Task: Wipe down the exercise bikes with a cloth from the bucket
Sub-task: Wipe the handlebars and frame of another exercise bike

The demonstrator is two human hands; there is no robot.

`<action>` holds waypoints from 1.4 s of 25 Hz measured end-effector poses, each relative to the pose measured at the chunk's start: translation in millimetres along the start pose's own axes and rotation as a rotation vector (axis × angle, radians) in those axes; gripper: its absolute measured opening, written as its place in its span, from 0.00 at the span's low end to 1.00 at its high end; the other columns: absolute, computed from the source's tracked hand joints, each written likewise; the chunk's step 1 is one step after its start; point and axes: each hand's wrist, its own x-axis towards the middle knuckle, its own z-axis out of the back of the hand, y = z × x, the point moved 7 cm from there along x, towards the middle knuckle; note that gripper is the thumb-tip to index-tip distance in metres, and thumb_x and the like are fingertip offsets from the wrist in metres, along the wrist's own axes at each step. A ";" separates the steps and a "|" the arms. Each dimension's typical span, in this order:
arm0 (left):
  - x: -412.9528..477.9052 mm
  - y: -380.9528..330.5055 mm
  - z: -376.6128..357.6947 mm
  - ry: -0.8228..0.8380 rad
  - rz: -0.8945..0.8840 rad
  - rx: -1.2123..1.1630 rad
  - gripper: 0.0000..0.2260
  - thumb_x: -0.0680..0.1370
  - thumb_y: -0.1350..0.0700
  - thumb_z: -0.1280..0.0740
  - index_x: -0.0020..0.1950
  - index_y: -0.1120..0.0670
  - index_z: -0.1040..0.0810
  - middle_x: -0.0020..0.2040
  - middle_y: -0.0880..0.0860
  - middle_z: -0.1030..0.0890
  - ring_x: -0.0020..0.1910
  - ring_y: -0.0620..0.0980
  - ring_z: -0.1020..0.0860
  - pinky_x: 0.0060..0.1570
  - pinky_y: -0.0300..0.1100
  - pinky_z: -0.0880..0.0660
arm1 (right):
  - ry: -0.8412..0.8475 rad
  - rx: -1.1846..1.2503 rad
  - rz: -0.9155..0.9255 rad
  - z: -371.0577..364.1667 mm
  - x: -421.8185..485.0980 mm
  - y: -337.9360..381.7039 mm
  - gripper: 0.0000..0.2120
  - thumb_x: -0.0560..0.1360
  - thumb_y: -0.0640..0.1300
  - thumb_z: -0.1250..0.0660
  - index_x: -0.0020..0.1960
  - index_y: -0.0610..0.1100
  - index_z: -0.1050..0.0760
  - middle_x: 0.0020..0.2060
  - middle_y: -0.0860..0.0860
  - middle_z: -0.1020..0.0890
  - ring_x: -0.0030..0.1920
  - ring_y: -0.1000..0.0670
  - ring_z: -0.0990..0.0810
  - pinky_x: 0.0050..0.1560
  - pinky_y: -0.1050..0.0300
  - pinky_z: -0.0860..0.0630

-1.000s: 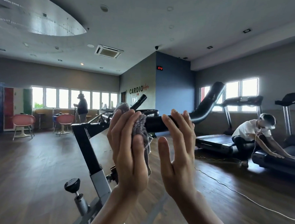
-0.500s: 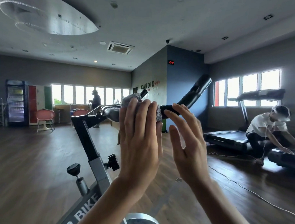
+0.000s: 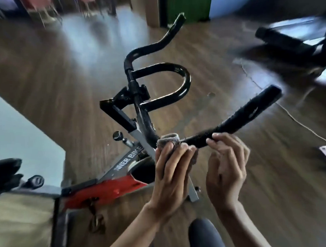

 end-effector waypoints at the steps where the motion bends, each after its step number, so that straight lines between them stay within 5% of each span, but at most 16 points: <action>1: 3.4 -1.6 6.8 0.082 0.031 -0.029 0.23 0.77 0.62 0.30 0.71 0.57 0.30 0.69 0.52 0.33 0.76 0.48 0.41 0.74 0.52 0.37 | 0.063 -0.017 -0.056 3.6 -0.9 3.6 0.12 0.77 0.31 0.41 0.52 0.33 0.19 0.56 0.42 0.19 0.61 0.38 0.24 0.68 0.52 0.32; 5: 30.1 5.5 32.6 0.350 0.162 -0.113 0.21 0.80 0.63 0.35 0.73 0.59 0.33 0.70 0.52 0.34 0.77 0.49 0.42 0.75 0.54 0.38 | 0.316 -0.090 -0.263 12.0 0.6 19.6 0.20 0.75 0.35 0.44 0.62 0.38 0.20 0.64 0.49 0.23 0.72 0.49 0.30 0.74 0.58 0.36; 12: 77.2 54.3 58.3 0.439 0.329 -0.242 0.16 0.83 0.61 0.40 0.71 0.64 0.29 0.71 0.55 0.32 0.76 0.56 0.38 0.72 0.61 0.36 | 0.457 -0.219 -0.536 13.0 21.2 47.7 0.17 0.78 0.38 0.40 0.64 0.43 0.21 0.67 0.54 0.26 0.74 0.55 0.34 0.74 0.52 0.35; 18: 89.7 105.9 33.2 0.783 0.098 -0.391 0.20 0.84 0.54 0.45 0.73 0.63 0.32 0.74 0.59 0.32 0.78 0.56 0.42 0.76 0.57 0.41 | 0.402 -0.261 -0.615 4.8 20.4 61.9 0.15 0.80 0.34 0.37 0.64 0.43 0.22 0.69 0.53 0.27 0.74 0.52 0.33 0.72 0.45 0.31; 22: 83.0 102.6 29.6 0.816 -0.078 -0.481 0.18 0.84 0.55 0.44 0.69 0.64 0.28 0.70 0.60 0.28 0.76 0.58 0.39 0.75 0.61 0.42 | 0.323 -0.346 -0.578 9.2 31.6 63.5 0.15 0.80 0.34 0.37 0.64 0.42 0.21 0.67 0.50 0.24 0.69 0.49 0.28 0.72 0.52 0.31; 26: 80.1 99.3 31.8 0.847 -0.240 -0.498 0.18 0.83 0.55 0.40 0.69 0.64 0.27 0.69 0.60 0.27 0.75 0.59 0.36 0.74 0.61 0.40 | 0.424 -0.442 -0.498 -5.1 15.2 64.7 0.21 0.78 0.32 0.37 0.71 0.40 0.27 0.74 0.45 0.31 0.78 0.46 0.38 0.77 0.53 0.39; 30: 79.7 99.0 29.4 0.806 -0.105 -0.479 0.19 0.83 0.55 0.43 0.69 0.65 0.28 0.69 0.61 0.28 0.75 0.59 0.36 0.74 0.62 0.41 | 0.473 -0.421 -0.401 -5.7 -2.5 58.5 0.26 0.79 0.31 0.40 0.76 0.39 0.34 0.78 0.43 0.38 0.80 0.44 0.43 0.77 0.45 0.37; 35: 69.0 80.7 33.5 0.768 -0.101 -0.430 0.18 0.83 0.55 0.42 0.70 0.64 0.30 0.70 0.61 0.30 0.75 0.60 0.37 0.75 0.60 0.41 | 0.497 -0.486 -0.252 -1.3 0.0 45.3 0.25 0.78 0.32 0.37 0.75 0.40 0.32 0.76 0.41 0.34 0.79 0.42 0.40 0.78 0.40 0.41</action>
